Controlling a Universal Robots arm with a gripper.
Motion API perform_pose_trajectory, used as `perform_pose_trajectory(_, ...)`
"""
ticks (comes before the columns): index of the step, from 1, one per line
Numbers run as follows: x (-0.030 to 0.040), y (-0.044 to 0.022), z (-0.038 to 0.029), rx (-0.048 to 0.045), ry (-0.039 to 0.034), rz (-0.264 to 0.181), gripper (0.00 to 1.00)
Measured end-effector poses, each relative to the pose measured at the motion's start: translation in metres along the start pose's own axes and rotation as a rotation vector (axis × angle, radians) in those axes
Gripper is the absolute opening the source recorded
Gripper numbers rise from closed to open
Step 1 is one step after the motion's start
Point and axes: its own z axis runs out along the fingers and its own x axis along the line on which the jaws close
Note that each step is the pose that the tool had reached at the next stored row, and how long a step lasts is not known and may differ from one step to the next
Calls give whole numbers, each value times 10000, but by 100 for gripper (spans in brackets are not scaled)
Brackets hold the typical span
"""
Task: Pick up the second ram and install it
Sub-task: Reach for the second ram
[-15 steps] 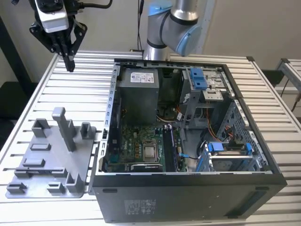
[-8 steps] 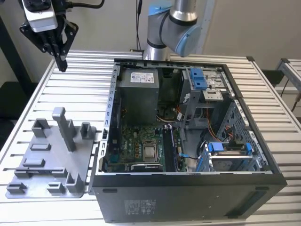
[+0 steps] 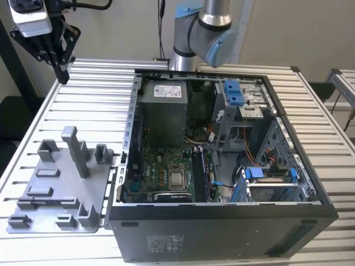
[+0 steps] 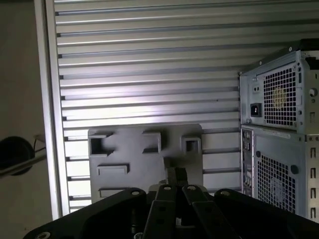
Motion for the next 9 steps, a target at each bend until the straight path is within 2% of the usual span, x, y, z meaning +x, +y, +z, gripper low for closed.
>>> perform_pose_trajectory(9, 264, -18, -5, 1, 0, 1, 11)
